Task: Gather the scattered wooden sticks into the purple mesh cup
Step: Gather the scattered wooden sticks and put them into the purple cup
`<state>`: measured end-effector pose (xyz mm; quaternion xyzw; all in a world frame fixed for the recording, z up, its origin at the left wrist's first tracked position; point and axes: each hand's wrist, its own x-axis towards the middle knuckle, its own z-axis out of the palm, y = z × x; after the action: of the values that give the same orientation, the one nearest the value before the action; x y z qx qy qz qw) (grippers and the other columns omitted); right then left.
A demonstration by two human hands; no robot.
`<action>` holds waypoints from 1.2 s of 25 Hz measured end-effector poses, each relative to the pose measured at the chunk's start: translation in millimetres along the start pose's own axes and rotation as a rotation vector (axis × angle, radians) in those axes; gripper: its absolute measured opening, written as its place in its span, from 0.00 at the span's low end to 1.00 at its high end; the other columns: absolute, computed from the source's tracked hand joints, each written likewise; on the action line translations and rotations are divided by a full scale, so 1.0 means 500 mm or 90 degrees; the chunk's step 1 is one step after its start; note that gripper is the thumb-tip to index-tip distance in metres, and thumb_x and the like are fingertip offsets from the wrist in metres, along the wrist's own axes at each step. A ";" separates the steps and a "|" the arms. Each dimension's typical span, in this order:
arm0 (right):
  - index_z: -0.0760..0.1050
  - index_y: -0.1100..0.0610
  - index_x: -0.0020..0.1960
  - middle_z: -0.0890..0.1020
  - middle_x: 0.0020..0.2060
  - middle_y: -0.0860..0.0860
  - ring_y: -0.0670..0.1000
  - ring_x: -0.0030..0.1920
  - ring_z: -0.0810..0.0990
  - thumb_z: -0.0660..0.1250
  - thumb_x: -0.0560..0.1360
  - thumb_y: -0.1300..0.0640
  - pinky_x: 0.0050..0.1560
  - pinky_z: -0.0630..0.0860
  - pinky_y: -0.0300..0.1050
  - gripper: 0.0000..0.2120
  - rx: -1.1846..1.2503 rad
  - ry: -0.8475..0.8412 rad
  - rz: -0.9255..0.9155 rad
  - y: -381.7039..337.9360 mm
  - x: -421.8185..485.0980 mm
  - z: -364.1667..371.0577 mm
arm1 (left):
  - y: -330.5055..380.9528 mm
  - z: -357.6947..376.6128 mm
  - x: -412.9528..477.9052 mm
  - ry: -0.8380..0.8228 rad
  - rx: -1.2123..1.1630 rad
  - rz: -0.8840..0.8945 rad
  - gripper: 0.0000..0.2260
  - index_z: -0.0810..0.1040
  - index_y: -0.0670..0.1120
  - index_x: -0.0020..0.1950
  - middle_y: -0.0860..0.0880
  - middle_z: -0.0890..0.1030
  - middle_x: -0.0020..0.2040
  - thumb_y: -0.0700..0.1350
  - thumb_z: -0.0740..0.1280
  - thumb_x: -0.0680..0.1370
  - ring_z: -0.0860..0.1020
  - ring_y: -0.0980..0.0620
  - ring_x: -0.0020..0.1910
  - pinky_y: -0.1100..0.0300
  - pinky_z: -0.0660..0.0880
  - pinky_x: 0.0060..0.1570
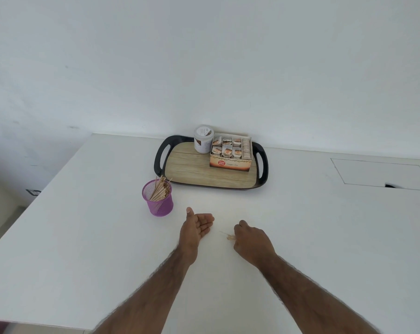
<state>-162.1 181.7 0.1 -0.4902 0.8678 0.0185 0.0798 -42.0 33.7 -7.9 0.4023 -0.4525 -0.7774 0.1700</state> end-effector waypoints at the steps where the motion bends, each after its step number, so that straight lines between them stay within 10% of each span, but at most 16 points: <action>1: 0.70 0.57 0.47 0.75 0.47 0.53 0.59 0.37 0.79 0.60 0.74 0.58 0.35 0.67 0.49 0.03 0.006 -0.003 -0.006 0.004 -0.001 0.005 | 0.000 0.001 -0.001 -0.001 -0.003 -0.003 0.34 0.83 0.40 0.57 0.43 0.87 0.54 0.63 0.44 0.85 0.83 0.46 0.58 0.56 0.77 0.59; 10: 0.70 0.59 0.47 0.76 0.37 0.51 0.46 0.33 0.71 0.60 0.75 0.62 0.30 0.68 0.38 0.02 0.765 0.044 0.293 -0.010 0.014 -0.073 | 0.033 0.058 -0.018 -0.041 -0.046 -0.033 0.33 0.82 0.41 0.59 0.44 0.87 0.55 0.63 0.46 0.85 0.83 0.45 0.59 0.53 0.77 0.61; 20: 0.76 0.49 0.34 0.75 0.25 0.42 0.41 0.27 0.71 0.65 0.81 0.56 0.28 0.67 0.34 0.17 0.810 0.050 0.128 -0.056 0.028 -0.152 | 0.117 0.134 -0.043 -0.084 -0.042 0.025 0.28 0.79 0.44 0.63 0.44 0.86 0.57 0.60 0.47 0.86 0.84 0.45 0.57 0.49 0.75 0.67; 30: 0.72 0.54 0.30 0.72 0.24 0.53 0.54 0.29 0.74 0.67 0.81 0.47 0.35 0.75 0.45 0.23 1.346 0.302 0.171 -0.088 0.063 -0.258 | 0.115 0.177 -0.098 -0.197 -0.493 -0.125 0.38 0.75 0.36 0.70 0.35 0.79 0.67 0.67 0.47 0.83 0.76 0.39 0.70 0.46 0.71 0.70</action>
<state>-156.1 117.8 124.3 -0.0662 0.4847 -0.8230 0.2889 -86.6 84.3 87.0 0.2283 -0.1070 -0.9537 0.1638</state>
